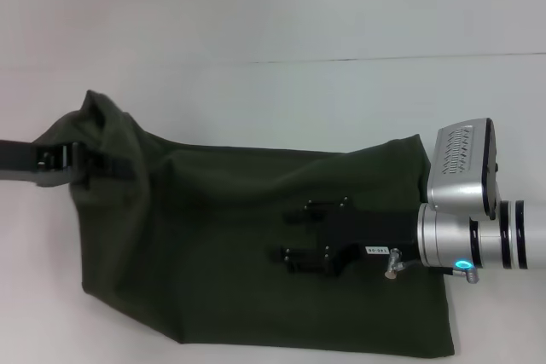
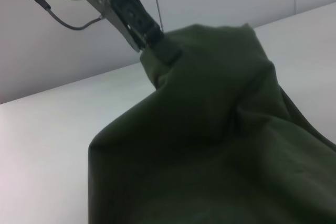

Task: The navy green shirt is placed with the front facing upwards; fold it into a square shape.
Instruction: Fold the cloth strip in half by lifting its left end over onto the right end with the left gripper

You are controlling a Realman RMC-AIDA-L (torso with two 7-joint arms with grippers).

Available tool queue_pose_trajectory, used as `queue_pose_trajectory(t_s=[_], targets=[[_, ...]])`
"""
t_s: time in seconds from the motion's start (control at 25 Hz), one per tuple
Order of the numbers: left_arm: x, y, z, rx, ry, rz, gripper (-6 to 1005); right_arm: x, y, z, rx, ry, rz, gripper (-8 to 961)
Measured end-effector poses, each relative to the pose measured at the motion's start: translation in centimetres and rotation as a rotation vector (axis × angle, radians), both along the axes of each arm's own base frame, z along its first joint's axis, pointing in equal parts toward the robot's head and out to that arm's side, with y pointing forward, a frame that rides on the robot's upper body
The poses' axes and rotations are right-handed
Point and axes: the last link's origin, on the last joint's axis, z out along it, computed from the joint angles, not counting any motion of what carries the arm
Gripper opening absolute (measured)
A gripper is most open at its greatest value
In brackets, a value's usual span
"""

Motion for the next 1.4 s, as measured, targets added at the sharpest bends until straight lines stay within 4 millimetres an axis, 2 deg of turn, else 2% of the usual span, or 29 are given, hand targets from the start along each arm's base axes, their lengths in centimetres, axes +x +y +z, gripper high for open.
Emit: queue_pose_trajectory(t_s=[0.4, 0.8, 1.12, 1.4], targets=[[2.1, -0.3, -0.4, -0.001, -0.144, -0.055, 72, 0.4, -0.1, -0.7, 0.025, -0.022, 0.001, 686], [3.8, -0.7, -2.4, -0.038, -0.214, -0.084, 73, 0.0, -0.1, -1.9, 0.042, -0.053, 0.040, 683], [5.0, -1.2, -2.8, -0.043, -0.299, -0.121, 72, -1.4, -0.3, -3.3, 0.067, -0.045, 0.101, 684], [5.4, -1.6, -2.8, -0.046, -0.341, -0.144, 71, -2.6, -0.2, -4.3, 0.115, -0.032, 0.136, 684]])
